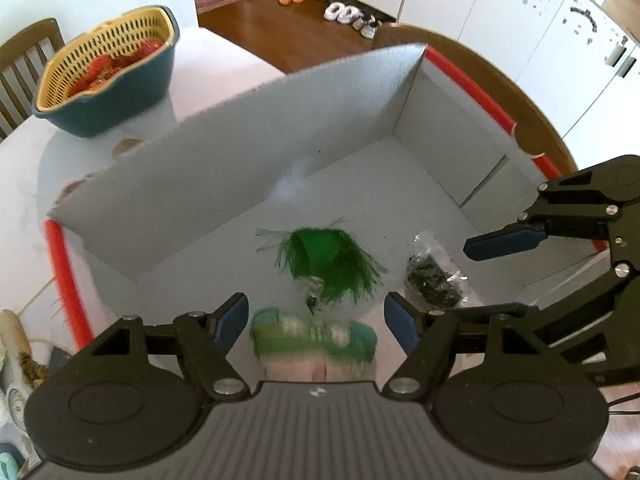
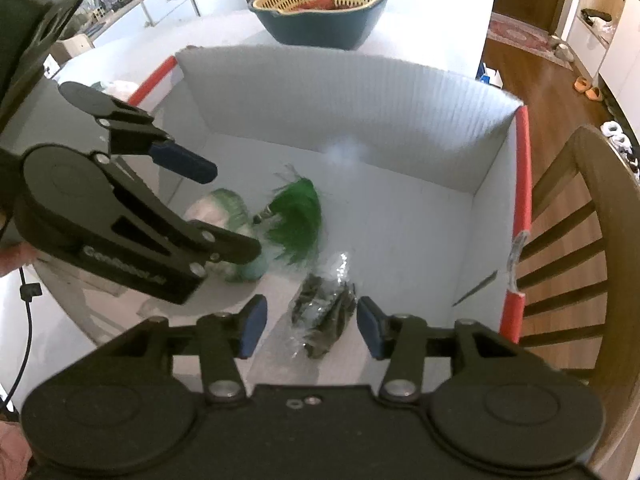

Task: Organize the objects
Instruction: 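Withdraw both tools from the shoebox back over the mat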

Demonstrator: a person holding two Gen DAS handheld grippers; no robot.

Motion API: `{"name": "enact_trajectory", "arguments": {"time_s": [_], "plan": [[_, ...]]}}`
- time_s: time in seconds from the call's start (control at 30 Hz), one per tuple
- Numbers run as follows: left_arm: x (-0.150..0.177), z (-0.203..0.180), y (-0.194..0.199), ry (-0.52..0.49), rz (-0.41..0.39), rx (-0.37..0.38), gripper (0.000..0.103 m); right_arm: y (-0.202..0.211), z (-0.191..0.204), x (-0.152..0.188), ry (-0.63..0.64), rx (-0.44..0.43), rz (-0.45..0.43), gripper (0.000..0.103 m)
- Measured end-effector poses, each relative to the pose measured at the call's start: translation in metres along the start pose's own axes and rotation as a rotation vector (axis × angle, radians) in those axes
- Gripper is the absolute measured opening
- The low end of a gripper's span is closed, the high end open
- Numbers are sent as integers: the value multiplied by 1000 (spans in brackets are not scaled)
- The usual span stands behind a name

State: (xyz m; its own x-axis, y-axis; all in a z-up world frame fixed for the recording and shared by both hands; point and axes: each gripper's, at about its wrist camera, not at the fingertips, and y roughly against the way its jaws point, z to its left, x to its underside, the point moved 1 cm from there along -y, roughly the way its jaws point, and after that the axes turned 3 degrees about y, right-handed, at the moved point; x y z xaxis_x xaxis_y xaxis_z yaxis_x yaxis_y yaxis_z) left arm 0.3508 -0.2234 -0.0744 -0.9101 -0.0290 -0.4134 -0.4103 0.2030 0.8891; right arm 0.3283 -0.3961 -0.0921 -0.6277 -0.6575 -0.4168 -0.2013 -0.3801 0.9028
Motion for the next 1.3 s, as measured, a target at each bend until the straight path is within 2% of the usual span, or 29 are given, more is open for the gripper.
{"name": "enact_trajectory", "arguments": {"time_s": [0.3,0.6,0.67,0.7,0.97,1.13,1.3], "plan": [[18,7,54,18,-114,48,74,38,9,4,-33,-3,-76,49],[51,28,103,64,-233,87,75,69,34,11,-99,22,-168,61],[58,34,113,78,-259,97,83,73,44,9,-112,27,-194,64],[63,38,119,80,-277,99,84,77,49,9,-113,29,-206,65],[99,70,154,76,-355,64,84,91,105,5,-96,53,-294,81],[124,93,174,76,-405,32,84,91,138,2,-113,63,-333,87],[145,123,192,123,-436,49,85,84,169,-2,-126,71,-346,92]]}}
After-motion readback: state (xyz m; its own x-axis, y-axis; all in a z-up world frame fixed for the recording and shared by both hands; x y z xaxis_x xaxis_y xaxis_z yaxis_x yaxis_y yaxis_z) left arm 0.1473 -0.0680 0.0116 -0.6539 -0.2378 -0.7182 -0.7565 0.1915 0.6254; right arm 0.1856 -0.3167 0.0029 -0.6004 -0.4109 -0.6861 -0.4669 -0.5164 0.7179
